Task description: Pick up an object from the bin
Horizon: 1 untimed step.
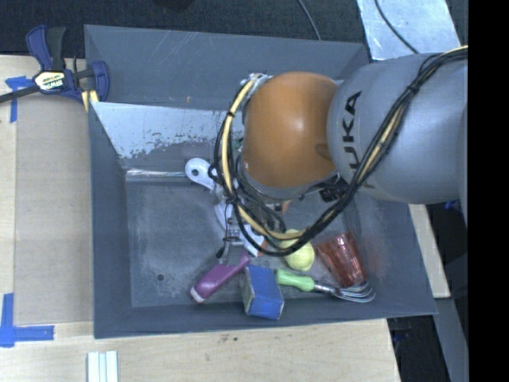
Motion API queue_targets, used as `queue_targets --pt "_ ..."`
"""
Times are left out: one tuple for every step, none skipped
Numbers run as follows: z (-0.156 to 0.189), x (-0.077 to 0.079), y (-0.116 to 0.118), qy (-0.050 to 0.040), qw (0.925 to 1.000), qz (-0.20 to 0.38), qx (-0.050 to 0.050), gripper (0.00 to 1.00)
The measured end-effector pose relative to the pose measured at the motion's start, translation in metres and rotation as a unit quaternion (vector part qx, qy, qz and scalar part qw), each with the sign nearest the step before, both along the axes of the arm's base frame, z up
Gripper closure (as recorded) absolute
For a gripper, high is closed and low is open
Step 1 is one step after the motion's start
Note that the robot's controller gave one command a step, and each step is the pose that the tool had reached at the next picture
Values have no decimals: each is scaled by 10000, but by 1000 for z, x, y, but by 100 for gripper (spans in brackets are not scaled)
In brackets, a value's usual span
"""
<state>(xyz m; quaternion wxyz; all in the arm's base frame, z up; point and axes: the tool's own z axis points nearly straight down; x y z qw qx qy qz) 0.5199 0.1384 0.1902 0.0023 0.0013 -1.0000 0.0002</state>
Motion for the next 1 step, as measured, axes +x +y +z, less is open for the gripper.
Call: queue_targets --pt "4 2 0 -37 10000 -15 7 0"
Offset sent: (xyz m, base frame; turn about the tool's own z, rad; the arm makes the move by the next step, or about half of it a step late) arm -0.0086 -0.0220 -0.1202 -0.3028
